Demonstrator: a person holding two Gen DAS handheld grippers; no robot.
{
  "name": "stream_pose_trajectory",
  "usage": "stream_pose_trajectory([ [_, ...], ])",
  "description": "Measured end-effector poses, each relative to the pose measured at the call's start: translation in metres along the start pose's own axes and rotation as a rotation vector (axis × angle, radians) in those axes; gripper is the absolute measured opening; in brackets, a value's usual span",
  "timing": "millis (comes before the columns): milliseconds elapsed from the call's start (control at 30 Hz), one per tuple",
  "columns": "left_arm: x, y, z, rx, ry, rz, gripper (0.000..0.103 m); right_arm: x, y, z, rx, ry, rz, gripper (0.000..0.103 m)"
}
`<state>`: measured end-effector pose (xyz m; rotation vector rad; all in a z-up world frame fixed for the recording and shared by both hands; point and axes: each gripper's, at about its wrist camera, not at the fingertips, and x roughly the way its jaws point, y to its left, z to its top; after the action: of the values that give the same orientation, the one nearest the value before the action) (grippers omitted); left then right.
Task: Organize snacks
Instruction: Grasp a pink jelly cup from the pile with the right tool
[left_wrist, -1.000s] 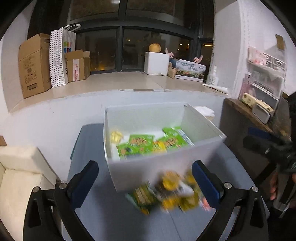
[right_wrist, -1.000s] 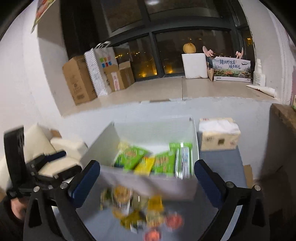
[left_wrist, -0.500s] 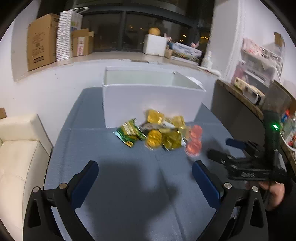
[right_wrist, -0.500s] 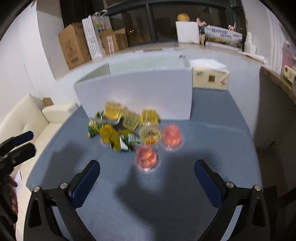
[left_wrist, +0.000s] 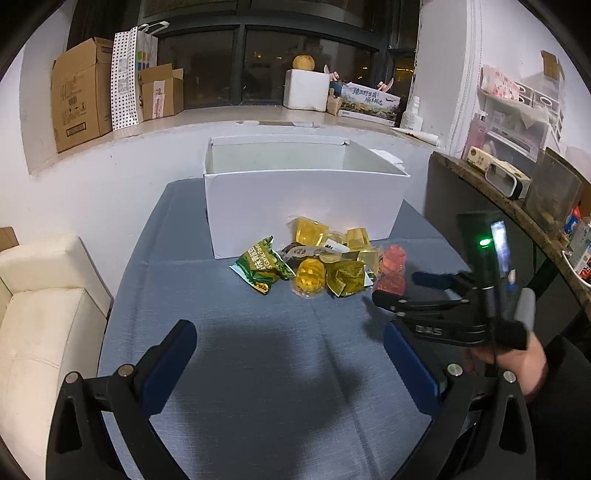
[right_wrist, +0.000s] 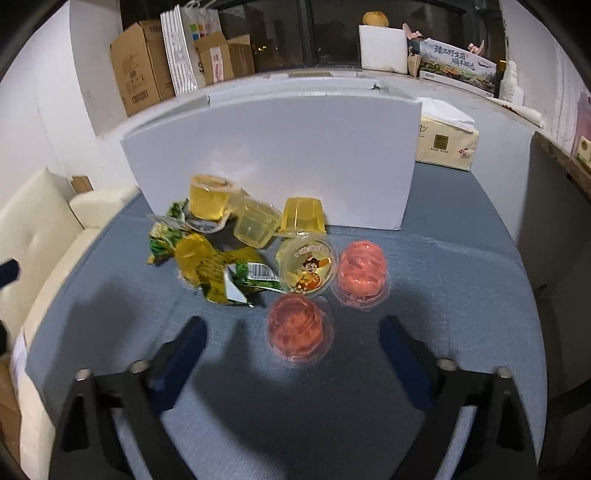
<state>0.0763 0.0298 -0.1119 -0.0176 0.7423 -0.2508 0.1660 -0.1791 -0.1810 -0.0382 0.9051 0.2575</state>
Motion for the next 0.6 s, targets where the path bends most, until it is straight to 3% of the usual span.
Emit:
stream_pose_trajectory([
  [33, 0.000, 0.000, 0.000, 0.002, -0.001, 0.002, 0.103, 0.005, -0.001, 0.000, 0.003, 0.018, 0.002, 0.073],
  [100, 0.000, 0.000, 0.000, 0.008, -0.002, 0.005, 0.103, 0.009, 0.000, 0.000, -0.005, 0.014, -0.009, 0.048],
  [133, 0.000, 0.000, -0.001, 0.009, -0.001, 0.005, 0.103, 0.008, 0.000, 0.000, -0.013, 0.008, 0.001, 0.041],
  [600, 0.032, -0.008, 0.016, -0.004, 0.026, -0.001, 0.103, -0.021, 0.001, -0.005, -0.032, -0.039, 0.006, 0.038],
])
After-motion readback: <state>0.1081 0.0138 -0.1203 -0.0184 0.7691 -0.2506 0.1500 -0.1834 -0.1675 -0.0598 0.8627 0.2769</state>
